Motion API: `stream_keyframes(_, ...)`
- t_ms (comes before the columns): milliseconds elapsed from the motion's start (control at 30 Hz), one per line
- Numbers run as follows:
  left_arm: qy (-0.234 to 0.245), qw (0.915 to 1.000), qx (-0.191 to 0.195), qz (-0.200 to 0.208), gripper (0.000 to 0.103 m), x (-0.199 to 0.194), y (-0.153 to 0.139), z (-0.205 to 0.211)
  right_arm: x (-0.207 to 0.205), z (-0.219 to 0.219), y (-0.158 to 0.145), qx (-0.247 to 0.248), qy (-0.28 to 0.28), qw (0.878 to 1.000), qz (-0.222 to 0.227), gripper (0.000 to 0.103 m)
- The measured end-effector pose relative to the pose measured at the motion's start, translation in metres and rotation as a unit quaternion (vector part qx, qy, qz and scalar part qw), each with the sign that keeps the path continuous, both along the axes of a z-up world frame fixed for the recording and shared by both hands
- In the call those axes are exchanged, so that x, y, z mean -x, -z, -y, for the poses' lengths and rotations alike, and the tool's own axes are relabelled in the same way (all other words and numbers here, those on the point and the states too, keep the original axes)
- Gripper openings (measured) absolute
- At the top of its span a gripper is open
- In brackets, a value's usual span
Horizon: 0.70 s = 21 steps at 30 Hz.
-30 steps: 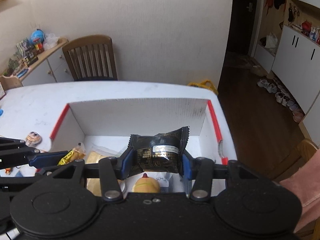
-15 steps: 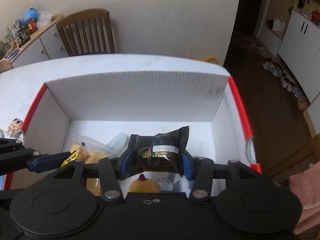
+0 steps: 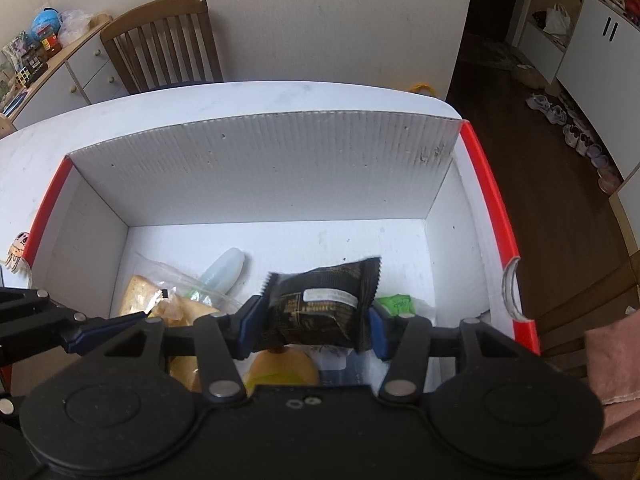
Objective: Organize objects
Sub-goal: 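Open both tools to drop the pouch and snack stick in the box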
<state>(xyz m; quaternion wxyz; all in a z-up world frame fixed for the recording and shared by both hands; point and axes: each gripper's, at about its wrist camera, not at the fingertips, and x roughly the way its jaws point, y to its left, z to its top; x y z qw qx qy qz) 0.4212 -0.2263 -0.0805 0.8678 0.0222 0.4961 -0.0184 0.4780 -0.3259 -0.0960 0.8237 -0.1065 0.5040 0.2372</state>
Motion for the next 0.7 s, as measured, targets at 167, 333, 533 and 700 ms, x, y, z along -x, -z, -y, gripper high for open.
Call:
stream_keyframes(167,-0.007,0.9999,0.010,-0.003,0.017,0.001,-0.002,-0.003,0.000,0.001,-0.003,-0.002,0.000,1.000,0.002,0.059)
stream_keyframes(333,-0.014,0.9997,0.020,-0.004,0.018,0.005,-0.004,-0.005,0.004,0.005,-0.008,-0.005,0.000,1.000,0.008,0.061)
stream_keyframes(533,-0.011,0.9991,0.039,0.010,0.018,0.016,-0.013,-0.005,0.011,0.009,-0.019,-0.012,-0.002,1.000,0.017,0.061)
stream_keyframes(700,-0.014,0.9982,0.051,0.028,0.018,0.027,-0.026,-0.008,0.021,0.013,-0.031,-0.020,-0.009,0.999,0.031,0.063)
